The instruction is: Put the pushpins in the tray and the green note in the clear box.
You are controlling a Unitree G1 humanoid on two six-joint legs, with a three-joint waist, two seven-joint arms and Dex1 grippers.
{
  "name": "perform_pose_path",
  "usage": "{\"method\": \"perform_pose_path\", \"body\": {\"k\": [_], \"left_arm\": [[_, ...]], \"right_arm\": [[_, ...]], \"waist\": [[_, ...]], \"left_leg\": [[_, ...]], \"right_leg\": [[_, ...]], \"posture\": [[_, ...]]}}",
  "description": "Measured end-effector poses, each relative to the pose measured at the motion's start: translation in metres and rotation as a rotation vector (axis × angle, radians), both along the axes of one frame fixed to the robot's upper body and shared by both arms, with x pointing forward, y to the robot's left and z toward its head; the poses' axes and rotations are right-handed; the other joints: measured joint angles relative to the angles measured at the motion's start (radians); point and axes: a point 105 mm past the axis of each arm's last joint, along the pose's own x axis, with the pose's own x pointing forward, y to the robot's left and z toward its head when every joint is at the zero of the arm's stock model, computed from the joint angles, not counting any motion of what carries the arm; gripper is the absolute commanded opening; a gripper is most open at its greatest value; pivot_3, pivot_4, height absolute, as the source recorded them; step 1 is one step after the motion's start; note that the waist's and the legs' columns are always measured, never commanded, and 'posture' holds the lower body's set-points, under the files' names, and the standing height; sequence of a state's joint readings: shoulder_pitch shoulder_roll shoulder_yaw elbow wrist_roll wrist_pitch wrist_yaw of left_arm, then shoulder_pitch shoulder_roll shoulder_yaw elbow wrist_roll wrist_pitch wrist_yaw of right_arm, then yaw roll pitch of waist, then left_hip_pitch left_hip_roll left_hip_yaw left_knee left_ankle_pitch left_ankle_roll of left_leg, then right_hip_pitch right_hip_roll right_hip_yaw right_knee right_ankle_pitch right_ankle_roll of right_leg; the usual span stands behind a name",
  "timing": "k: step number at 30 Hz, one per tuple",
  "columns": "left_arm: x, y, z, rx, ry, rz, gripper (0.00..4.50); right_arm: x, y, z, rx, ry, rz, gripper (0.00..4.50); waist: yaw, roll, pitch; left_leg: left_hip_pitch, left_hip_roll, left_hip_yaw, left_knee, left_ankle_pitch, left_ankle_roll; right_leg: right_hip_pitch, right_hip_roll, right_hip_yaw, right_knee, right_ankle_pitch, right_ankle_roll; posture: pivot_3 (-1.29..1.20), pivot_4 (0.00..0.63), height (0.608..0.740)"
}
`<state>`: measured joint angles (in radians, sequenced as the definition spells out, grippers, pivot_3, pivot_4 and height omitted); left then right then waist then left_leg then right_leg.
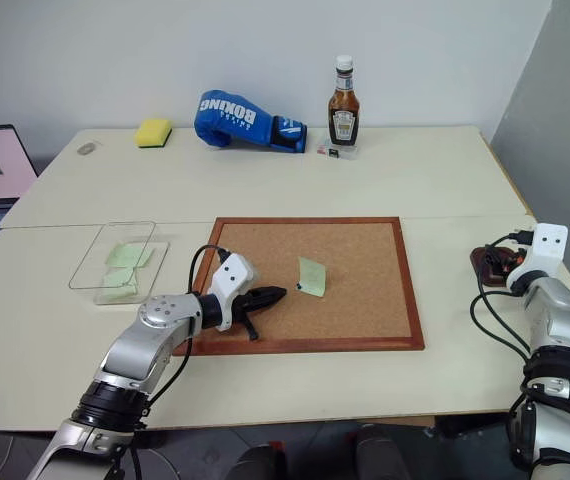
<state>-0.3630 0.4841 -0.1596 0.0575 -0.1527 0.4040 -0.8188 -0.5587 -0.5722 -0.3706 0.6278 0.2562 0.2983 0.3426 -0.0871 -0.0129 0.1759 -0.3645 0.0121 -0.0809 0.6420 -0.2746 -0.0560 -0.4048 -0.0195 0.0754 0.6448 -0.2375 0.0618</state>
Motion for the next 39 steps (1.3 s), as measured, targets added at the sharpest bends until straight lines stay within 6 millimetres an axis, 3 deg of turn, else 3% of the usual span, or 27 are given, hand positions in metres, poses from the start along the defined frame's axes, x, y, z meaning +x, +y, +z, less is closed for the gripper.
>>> {"method": "perform_pose_path", "body": {"k": [12, 25, 27, 32, 35, 39], "left_arm": [[0.0, 0.0, 0.0, 0.0, 0.001, 0.0, 0.0], [0.0, 0.0, 0.0, 0.0, 0.001, -0.001, 0.0], [0.0, 0.0, 0.0, 0.001, 0.001, 0.0, 0.0], [0.0, 0.0, 0.001, 0.0, -0.001, 0.001, 0.0], [0.0, 0.0, 0.001, 0.0, -0.001, 0.0, 0.0], [0.0, 0.0, 0.001, -0.001, -0.001, 0.002, 0.0]], "right_arm": [[-0.005, -0.021, 0.011, -0.172, -0.029, -0.109, 4.48], [-0.006, -0.013, 0.01, -0.165, -0.041, -0.074, 4.48], [-0.006, 0.003, 0.018, -0.184, -0.07, 0.0, 4.48], [-0.019, 0.094, 0.042, -0.154, -0.151, 0.408, 4.48], [-0.046, 0.152, 0.044, -0.102, -0.131, 0.694, 4.48], [-0.084, 0.198, 0.04, -0.076, -0.034, 0.986, 4.48]], "waist": [[0.0, 0.0, 0.0], [0.0, 0.0, 0.0], [-0.001, 0.0, 0.0], [0.001, 0.001, 0.0], [0.004, 0.001, 0.0], [0.005, -0.001, 0.001]], "left_leg": [[0.0, 0.0, 0.0, 0.0, 0.0, 0.0], [0.0, 0.0, 0.0, 0.0, 0.0, 0.0], [0.0, 0.0, 0.0, 0.0, 0.0, 0.0], [0.0, 0.0, -0.001, 0.0, 0.0, 0.0], [-0.001, 0.001, -0.002, 0.0, 0.0, 0.0], [0.0, 0.0, -0.002, 0.0, 0.0, 0.0]], "right_leg": [[0.0, 0.0, 0.0, 0.0, 0.0, 0.0], [0.0, 0.0, 0.0, 0.0, 0.0, 0.0], [0.0, 0.0, 0.0, 0.0, 0.0, 0.0], [0.0, 0.001, 0.0, 0.001, 0.0, 0.0], [0.0, 0.0, -0.001, 0.0, 0.0, 0.0], [0.0, 0.0, -0.001, -0.001, 0.0, 0.0]], "posture": [[0.0, 0.15, 0.74], [0.0, 0.15, 0.74], [0.0, 0.15, 0.74], [0.0, 0.15, 0.74], [0.0, 0.15, 0.74], [0.0, 0.15, 0.74]]}}
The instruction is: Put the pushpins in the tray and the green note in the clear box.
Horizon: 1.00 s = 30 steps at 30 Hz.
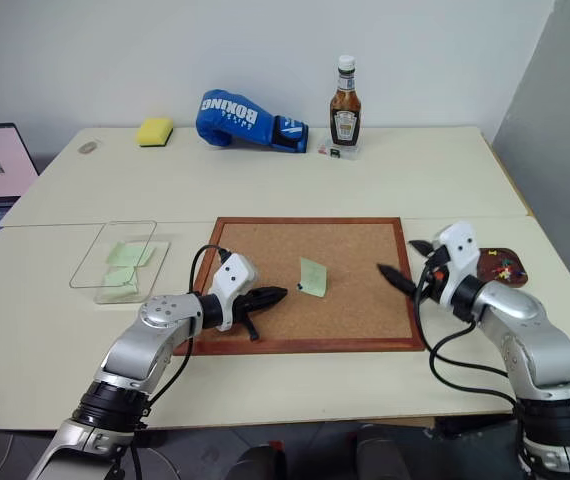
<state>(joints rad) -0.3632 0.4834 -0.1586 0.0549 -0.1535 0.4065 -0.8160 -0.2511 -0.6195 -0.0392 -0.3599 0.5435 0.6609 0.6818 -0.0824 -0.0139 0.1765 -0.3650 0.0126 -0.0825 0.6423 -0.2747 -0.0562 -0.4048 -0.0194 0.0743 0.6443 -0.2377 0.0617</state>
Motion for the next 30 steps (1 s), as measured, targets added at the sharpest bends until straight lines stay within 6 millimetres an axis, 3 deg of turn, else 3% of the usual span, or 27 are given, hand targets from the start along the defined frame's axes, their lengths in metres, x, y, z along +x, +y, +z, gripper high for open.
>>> {"method": "perform_pose_path", "body": {"k": [4, 7, 14, 19, 22, 26, 30], "left_arm": [[0.0, 0.002, 0.0, -0.002, 0.0, 0.009, 0.0], [0.001, 0.003, 0.0, -0.003, -0.003, 0.019, 0.0], [-0.001, 0.004, 0.001, -0.028, 0.014, 0.034, 0.0], [-0.002, 0.004, 0.002, -0.059, 0.05, 0.047, 0.0], [-0.002, 0.005, 0.003, -0.071, 0.06, 0.056, 0.0], [-0.002, 0.006, 0.002, -0.073, 0.068, 0.065, 0.0], [-0.002, 0.006, 0.002, -0.073, 0.07, 0.067, 0.0]], "right_arm": [[-0.025, 0.029, -0.016, -0.051, 0.096, 0.185, 4.48], [-0.027, 0.054, -0.02, -0.013, 0.115, 0.257, 4.48], [0.011, 0.098, -0.017, 0.015, 0.01, 0.257, 4.48], [0.029, 0.107, -0.021, 0.011, -0.013, 0.236, 4.48], [0.039, 0.106, -0.034, -0.002, 0.002, 0.208, 4.48], [0.042, 0.107, -0.052, -0.052, 0.01, 0.216, 4.48], [0.04, 0.116, -0.057, -0.064, -0.008, 0.253, 4.48]], "waist": [[-0.001, -0.002, 0.001], [-0.003, -0.003, 0.002], [-0.002, -0.005, 0.002], [-0.001, -0.005, 0.002], [-0.003, -0.005, 0.002], [-0.005, -0.005, 0.002], [-0.006, -0.005, 0.002]], "left_leg": [[0.001, 0.0, 0.0, 0.0, 0.0, 0.0], [0.001, 0.001, 0.0, 0.0, 0.0, 0.0], [0.0, 0.001, 0.0, 0.0, 0.0, 0.0], [0.0, 0.001, 0.0, -0.001, 0.0, 0.0], [0.0, 0.001, 0.0, -0.001, 0.0, 0.0], [0.001, 0.001, 0.0, 0.0, 0.0, 0.0], [0.001, 0.001, 0.0, 0.0, 0.0, 0.0]], "right_leg": [[0.0, 0.0, -0.001, 0.0, 0.0, -0.001], [-0.001, 0.0, -0.001, 0.001, 0.0, -0.001], [-0.001, 0.001, -0.002, 0.001, 0.0, 0.0], [-0.002, 0.0, -0.002, 0.001, 0.0, 0.0], [-0.002, 0.001, -0.002, 0.001, 0.0, -0.001], [-0.002, 0.001, -0.002, 0.002, 0.0, -0.001], [-0.002, 0.001, -0.002, 0.002, 0.0, -0.001]], "posture": [[0.0, 0.15, 0.74], [0.0, 0.15, 0.74], [0.0, 0.15, 0.74], [0.0, 0.15, 0.74], [0.0, 0.15, 0.74], [0.0, 0.15, 0.74], [0.0, 0.15, 0.74]]}}
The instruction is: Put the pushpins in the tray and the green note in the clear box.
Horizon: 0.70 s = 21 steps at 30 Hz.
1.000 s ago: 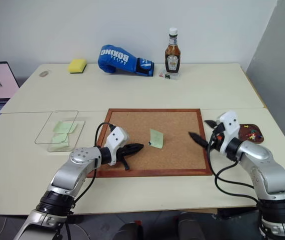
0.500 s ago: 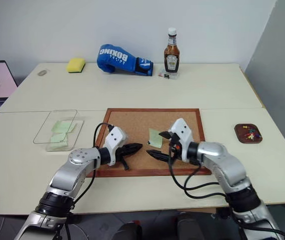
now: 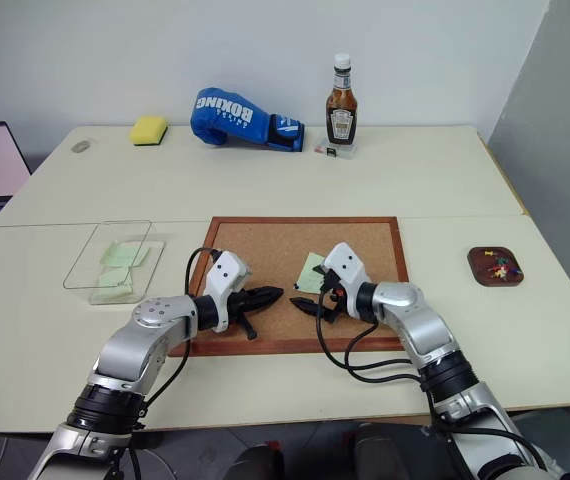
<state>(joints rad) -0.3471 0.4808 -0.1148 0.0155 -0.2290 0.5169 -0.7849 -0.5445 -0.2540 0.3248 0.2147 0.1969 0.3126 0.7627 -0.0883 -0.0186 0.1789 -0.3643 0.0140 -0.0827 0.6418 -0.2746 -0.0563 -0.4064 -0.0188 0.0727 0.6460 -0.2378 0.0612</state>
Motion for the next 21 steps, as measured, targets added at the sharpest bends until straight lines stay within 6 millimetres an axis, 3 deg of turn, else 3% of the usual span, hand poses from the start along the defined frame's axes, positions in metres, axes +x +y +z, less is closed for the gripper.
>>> {"method": "perform_pose_path", "body": {"k": [6, 11, 21], "left_arm": [[-0.001, 0.001, 0.0, 0.001, -0.004, 0.008, 0.0], [-0.002, 0.001, 0.0, 0.002, -0.008, 0.007, 0.0], [-0.005, 0.003, 0.001, 0.009, -0.014, 0.009, 0.0]], "right_arm": [[0.004, 0.015, -0.005, -0.001, -0.022, 0.02, 4.48], [0.006, 0.02, -0.012, -0.009, -0.033, 0.015, 3.6], [0.014, 0.015, -0.008, 0.009, -0.05, -0.016, 1.64]], "waist": [[-0.001, 0.0, 0.0], [-0.001, 0.0, 0.0], [-0.001, 0.0, 0.0]], "left_leg": [[0.0, 0.0, 0.0, 0.0, 0.0, 0.0], [0.0, 0.0, 0.0, 0.0, 0.0, 0.0], [0.0, 0.0, 0.0, 0.0, 0.0, 0.0]], "right_leg": [[0.0, 0.0, 0.0, 0.0, 0.0, 0.0], [0.0, 0.0, 0.0, 0.0, 0.0, 0.0], [0.0, 0.0, 0.0, 0.0, 0.0, 0.0]], "posture": [[0.0, 0.15, 0.74], [0.0, 0.15, 0.74], [0.0, 0.15, 0.74]]}}
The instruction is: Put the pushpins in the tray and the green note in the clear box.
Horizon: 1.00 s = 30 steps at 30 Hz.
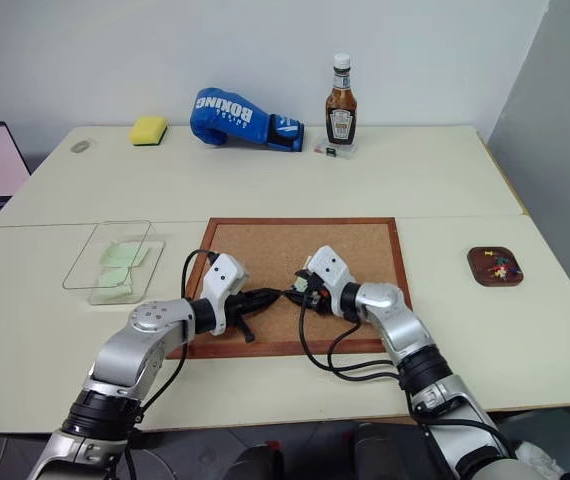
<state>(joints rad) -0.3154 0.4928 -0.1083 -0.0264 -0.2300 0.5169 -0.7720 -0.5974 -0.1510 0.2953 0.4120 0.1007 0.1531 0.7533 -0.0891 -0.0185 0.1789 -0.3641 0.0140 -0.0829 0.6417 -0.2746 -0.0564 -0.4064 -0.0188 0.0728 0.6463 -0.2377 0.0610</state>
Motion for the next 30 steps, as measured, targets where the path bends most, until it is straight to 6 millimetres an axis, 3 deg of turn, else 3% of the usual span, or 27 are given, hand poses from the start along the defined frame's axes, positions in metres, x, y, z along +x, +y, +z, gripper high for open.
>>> {"method": "perform_pose_path", "body": {"k": [7, 26, 30], "left_arm": [[0.001, 0.001, 0.0, 0.003, 0.002, -0.002, 0.0], [0.002, -0.001, 0.0, -0.001, 0.005, -0.005, 0.0], [0.002, 0.0, -0.001, -0.004, 0.008, -0.001, 0.0]], "right_arm": [[-0.002, 0.004, 0.0, 0.004, 0.005, 0.018, 0.04], [-0.001, -0.002, 0.007, -0.005, 0.033, -0.009, 0.02], [0.008, -0.017, 0.054, 0.072, -0.099, -0.06, 0.02]], "waist": [[0.0, 0.0, 0.0], [0.004, 0.0, 0.001], [0.004, 0.001, 0.001]], "left_leg": [[0.0, 0.0, 0.0, 0.0, 0.0, 0.0], [-0.001, 0.0, 0.0, 0.001, 0.0, 0.0], [-0.001, 0.0, 0.0, 0.0, 0.0, 0.0]], "right_leg": [[0.0, 0.0, 0.0, 0.001, 0.0, 0.0], [0.0, 0.0, 0.0, 0.001, 0.0, 0.0], [0.0, -0.001, 0.0, 0.0, 0.0, 0.0]], "posture": [[0.0, 0.15, 0.74], [0.0, 0.15, 0.74], [0.0, 0.15, 0.74]]}}
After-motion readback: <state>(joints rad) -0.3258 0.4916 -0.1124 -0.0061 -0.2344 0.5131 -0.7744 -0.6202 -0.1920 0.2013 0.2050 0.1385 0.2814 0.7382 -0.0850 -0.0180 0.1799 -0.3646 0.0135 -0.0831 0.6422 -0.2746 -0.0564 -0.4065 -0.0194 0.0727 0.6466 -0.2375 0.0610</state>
